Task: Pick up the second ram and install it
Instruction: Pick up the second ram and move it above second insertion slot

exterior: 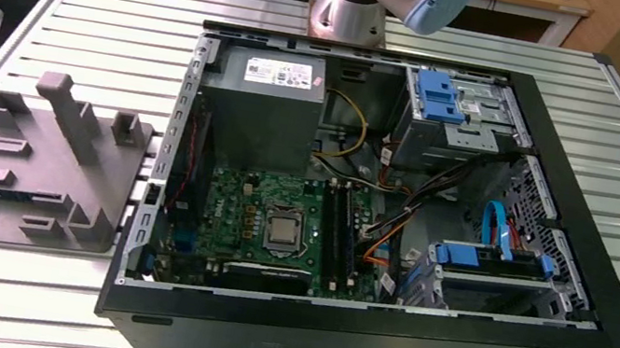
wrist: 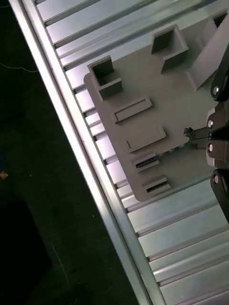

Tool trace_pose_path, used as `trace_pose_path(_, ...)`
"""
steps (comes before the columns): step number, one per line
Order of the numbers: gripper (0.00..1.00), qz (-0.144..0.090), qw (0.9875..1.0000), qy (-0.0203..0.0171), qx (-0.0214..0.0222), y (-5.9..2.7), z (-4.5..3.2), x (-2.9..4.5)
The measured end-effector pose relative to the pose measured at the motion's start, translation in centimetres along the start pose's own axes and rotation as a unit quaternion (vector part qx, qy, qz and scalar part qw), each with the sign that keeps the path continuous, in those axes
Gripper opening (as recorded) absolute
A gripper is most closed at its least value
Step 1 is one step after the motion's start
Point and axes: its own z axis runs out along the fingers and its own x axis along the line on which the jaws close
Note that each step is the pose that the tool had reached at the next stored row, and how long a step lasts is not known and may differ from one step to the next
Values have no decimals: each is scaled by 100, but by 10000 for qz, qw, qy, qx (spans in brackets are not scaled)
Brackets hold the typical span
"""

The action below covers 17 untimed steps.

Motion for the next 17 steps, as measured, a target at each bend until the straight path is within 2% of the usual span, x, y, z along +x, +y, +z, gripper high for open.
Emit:
trace_pose_path(4,10,-359,9994,19,-8,-1,24,1)
trace_pose_path(7,10,-636,9980,34,-15,-3,50,1)
trace_pose_path(10,10,-905,9959,48,-21,-4,79,2)
trace_pose_path(15,10,-1310,9914,70,-31,-10,118,0)
trace_pose_path(17,10,-1374,9905,73,-31,-22,129,-4)
